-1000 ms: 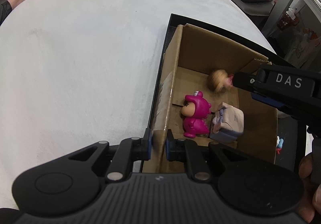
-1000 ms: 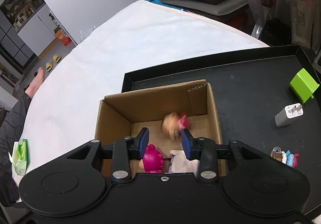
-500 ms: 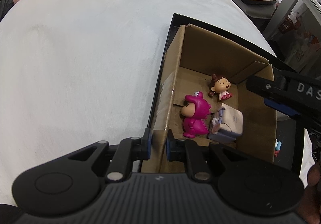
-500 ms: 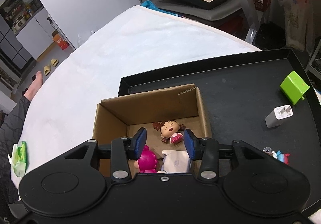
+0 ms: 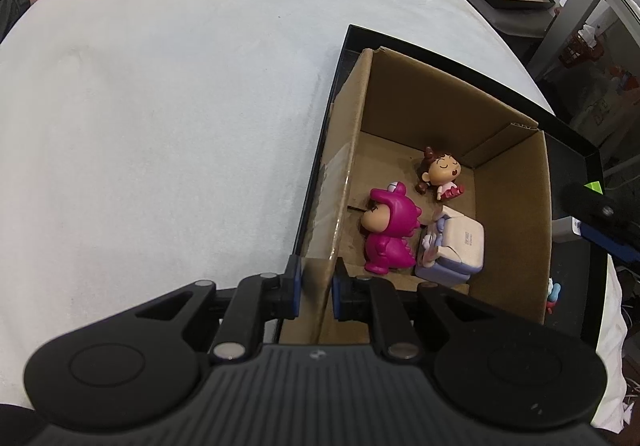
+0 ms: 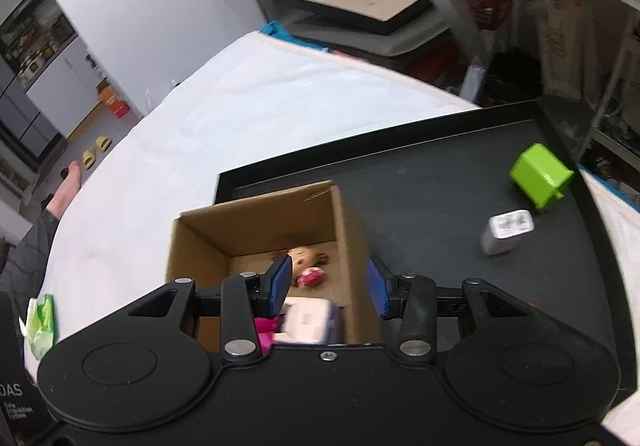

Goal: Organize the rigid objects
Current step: 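Withdraw the open right gripper from the box toward the remaining toys, then grasp the blue-and-red figure with clear cup using the right gripper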

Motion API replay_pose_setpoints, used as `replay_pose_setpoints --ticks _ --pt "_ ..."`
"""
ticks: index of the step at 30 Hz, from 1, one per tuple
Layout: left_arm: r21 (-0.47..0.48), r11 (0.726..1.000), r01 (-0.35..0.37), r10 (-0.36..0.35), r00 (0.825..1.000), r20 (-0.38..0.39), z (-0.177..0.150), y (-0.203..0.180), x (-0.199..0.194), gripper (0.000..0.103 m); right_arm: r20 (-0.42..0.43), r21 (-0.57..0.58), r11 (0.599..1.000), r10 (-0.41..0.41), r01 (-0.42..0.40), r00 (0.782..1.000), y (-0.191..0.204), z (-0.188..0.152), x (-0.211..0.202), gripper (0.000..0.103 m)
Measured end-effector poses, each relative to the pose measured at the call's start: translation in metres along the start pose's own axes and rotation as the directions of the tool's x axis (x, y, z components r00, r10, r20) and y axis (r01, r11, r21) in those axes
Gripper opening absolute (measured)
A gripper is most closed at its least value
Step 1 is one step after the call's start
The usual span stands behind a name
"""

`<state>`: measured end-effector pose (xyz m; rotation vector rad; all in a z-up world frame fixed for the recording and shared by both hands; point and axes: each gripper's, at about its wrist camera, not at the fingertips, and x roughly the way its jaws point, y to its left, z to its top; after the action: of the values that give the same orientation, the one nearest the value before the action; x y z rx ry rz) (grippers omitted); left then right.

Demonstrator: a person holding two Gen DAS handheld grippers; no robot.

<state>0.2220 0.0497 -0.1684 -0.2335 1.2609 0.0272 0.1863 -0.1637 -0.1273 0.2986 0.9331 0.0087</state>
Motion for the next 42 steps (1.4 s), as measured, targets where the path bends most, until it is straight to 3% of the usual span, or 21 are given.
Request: replay_pose_setpoints --ticks 8,17,19,24,27,37,42 --pt "-0.007 1.000 -0.003 0.003 1.000 0.007 0.000 0.001 -0.001 0.014 -0.005 0.060 0.998 -0.036 0.036 0.999 -0.038 -0.007 -0.005 0.043" --pt "0.010 0.999 -0.051 0.051 0.999 0.017 -0.003 -0.010 -0.005 0.017 -0.025 0.105 0.992 -0.068 0.070 0.997 -0.069 -0.015 0.001 0.062" --pt "0.010 0.998 -0.070 0.069 0.997 0.017 -0.002 -0.012 -0.006 0.021 -0.033 0.115 0.990 -0.077 0.080 0.996 -0.075 -0.017 0.005 0.066" --pt "0.011 0.996 -0.090 0.090 0.996 0.025 0.000 -0.015 -0.008 0.045 -0.064 0.139 0.982 -0.117 0.125 0.991 -0.091 -0.024 0.019 0.075" --pt "0.024 0.994 -0.111 0.110 0.994 0.026 -0.001 -0.021 -0.008 0.053 -0.090 0.137 0.977 -0.155 0.166 0.984 -0.096 -0.029 0.030 0.083" --pt "0.026 0.984 -0.174 0.173 0.984 0.031 -0.004 -0.028 -0.007 0.057 -0.155 0.132 0.964 -0.209 0.229 0.966 -0.104 -0.038 0.061 0.095" --pt "0.036 0.978 -0.205 0.203 0.978 0.038 -0.005 -0.035 -0.008 0.058 -0.181 0.117 0.962 -0.223 0.246 0.958 -0.106 -0.041 0.074 0.095"
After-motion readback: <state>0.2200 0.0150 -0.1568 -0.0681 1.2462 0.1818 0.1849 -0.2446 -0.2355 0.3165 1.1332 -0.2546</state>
